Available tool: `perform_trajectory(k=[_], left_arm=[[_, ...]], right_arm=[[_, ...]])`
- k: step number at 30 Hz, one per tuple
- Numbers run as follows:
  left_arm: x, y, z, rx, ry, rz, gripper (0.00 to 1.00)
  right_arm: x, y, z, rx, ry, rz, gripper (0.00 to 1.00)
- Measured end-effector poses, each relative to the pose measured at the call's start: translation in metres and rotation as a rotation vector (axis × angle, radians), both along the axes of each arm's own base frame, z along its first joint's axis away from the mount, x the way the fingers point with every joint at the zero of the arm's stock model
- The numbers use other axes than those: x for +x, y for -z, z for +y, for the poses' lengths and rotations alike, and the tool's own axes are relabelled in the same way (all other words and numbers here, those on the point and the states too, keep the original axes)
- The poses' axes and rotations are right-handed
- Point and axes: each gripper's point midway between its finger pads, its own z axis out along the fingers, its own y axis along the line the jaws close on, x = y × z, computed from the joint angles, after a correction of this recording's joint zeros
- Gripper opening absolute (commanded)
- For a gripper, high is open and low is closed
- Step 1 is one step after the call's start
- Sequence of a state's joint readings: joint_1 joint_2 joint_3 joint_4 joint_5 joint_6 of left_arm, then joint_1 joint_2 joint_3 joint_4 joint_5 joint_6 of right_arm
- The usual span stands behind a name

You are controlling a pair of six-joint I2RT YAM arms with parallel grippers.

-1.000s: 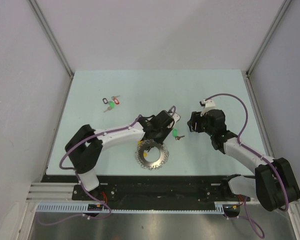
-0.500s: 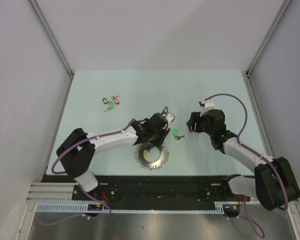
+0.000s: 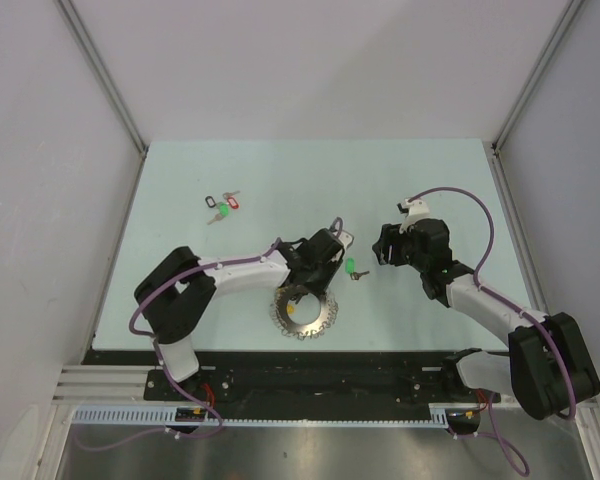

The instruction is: Put the keys on the keyring

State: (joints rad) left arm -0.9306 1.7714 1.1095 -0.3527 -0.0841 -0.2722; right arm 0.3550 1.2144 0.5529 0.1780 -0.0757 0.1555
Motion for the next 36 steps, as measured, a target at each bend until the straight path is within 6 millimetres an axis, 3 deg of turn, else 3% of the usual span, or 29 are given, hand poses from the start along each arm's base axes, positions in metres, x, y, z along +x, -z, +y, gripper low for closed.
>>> perform_trajectory(k=[11, 19, 27, 36], left_arm=[[0.003, 0.007, 0.0, 0.015, -0.016, 0.001, 0.19], [0.005, 0.007, 0.0, 0.014, -0.018, -0.003, 0.01], [0.007, 0.001, -0.001, 0.021, 0.0, -0.012, 0.0], [0.008, -0.025, 0.015, 0.105, 0.072, -0.046, 0.0]], right_arm=[[0.0, 0.001, 0.0, 0.0, -0.002, 0.004, 0.62], [-0.001, 0.001, 0.002, 0.004, -0.01, 0.006, 0.62], [-0.002, 0.001, 0.004, 0.01, -0.028, 0.008, 0.62], [-0.019, 0.003, 0.039, 0.073, -0.269, 0.019, 0.61]])
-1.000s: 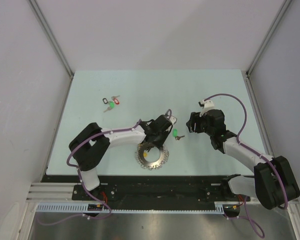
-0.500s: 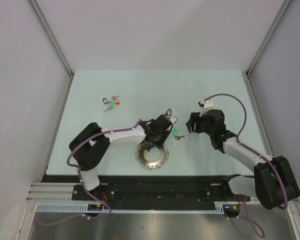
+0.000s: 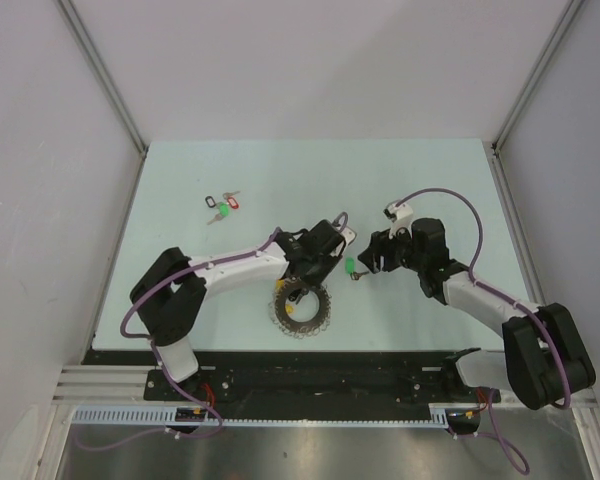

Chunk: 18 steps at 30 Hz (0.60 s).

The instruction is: Put the keys on the keyring

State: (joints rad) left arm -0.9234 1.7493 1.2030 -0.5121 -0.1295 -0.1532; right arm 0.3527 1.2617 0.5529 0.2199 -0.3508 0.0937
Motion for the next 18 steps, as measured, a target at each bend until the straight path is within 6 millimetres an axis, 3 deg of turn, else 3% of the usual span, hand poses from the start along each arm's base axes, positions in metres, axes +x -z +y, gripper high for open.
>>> perform_trajectory(k=[8, 11, 13, 18], left_arm=[[-0.003, -0.007, 0.014, 0.077, 0.022, 0.037, 0.05], [-0.002, -0.003, 0.012, 0.098, 0.026, 0.051, 0.14], [-0.001, -0.001, 0.011, 0.099, 0.025, 0.053, 0.25], [0.007, -0.005, -0.002, 0.035, 0.009, 0.015, 0.35]], right_arm=[[-0.009, -0.001, 0.014, 0.034, -0.108, 0.0, 0.6], [-0.009, -0.001, 0.014, 0.033, -0.104, -0.003, 0.6], [-0.007, -0.001, 0.013, 0.029, -0.093, -0.003, 0.6], [-0.003, 0.0, 0.009, 0.017, -0.061, -0.005, 0.6]])
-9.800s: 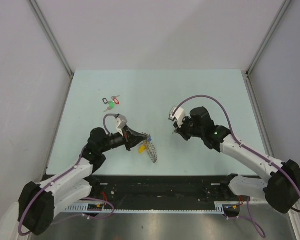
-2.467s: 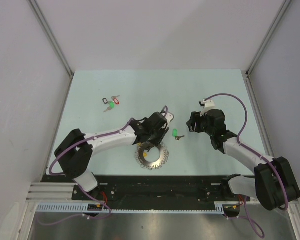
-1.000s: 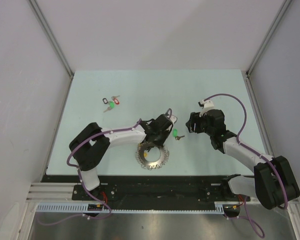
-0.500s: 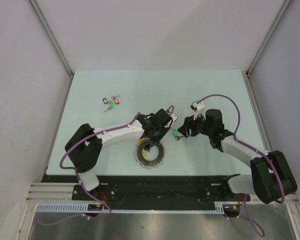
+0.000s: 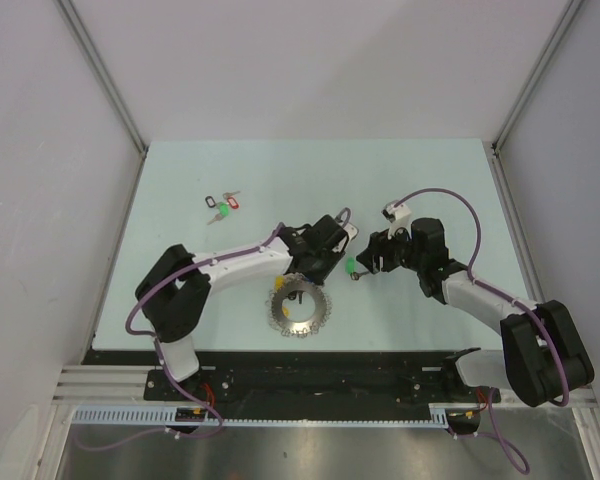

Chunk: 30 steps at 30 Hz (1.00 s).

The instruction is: Put the keys on the keyring

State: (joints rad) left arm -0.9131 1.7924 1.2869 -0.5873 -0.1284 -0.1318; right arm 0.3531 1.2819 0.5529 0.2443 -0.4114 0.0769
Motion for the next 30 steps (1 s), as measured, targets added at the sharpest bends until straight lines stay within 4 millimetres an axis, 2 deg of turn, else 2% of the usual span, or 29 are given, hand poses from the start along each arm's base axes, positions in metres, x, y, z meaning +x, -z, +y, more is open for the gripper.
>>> perform_trajectory(k=[4, 9, 13, 24, 30], left_arm=[[0.003, -0.003, -0.004, -0.073, -0.032, -0.044, 0.37], [-0.005, -0.013, 0.01, -0.166, -0.08, -0.105, 0.37], [-0.004, -0.021, 0.008, -0.228, -0.093, -0.138, 0.36], [-0.003, -0.007, 0.006, -0.243, -0.1, -0.144, 0.36], [-0.001, 0.005, 0.009, -0.214, -0.124, -0.138, 0.32]], right_arm=[[0.002, 0.001, -0.002, -0.006, 0.014, -0.001, 0.6], [0.003, 0.0, -0.004, -0.009, 0.023, -0.003, 0.61], [0.003, 0.001, -0.004, -0.009, 0.024, -0.003, 0.61], [0.003, 0.0, -0.004, -0.008, 0.023, -0.006, 0.61], [0.003, 0.0, -0.004, -0.008, 0.023, -0.006, 0.6]])
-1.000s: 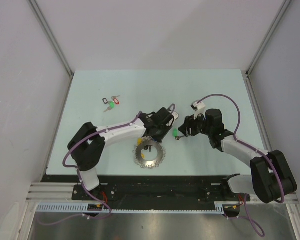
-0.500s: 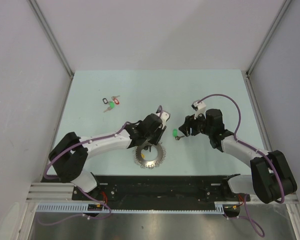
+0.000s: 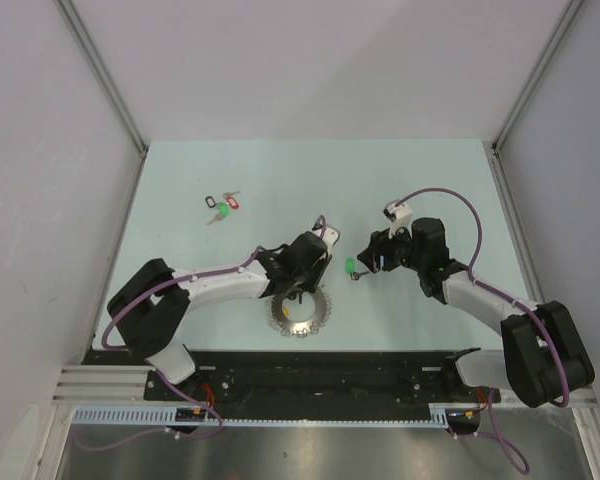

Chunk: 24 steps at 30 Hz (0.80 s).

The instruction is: Put the keys on the keyring

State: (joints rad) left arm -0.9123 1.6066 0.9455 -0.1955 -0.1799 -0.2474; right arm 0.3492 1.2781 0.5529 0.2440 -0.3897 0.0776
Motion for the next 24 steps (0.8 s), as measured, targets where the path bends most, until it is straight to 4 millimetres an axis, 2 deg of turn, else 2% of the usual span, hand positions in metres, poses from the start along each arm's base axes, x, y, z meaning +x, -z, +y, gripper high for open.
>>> perform_trajectory(k=[5, 24], left_arm=[[-0.002, 0.013, 0.001, 0.017, -0.014, 0.026, 0.28], [-0.005, 0.03, 0.004, 0.031, -0.042, 0.059, 0.27]], right_arm=[[0.0, 0.0, 0.0, 0.0, 0.0, 0.0, 0.6], [0.0, 0.0, 0.0, 0.0, 0.0, 0.0, 0.61]])
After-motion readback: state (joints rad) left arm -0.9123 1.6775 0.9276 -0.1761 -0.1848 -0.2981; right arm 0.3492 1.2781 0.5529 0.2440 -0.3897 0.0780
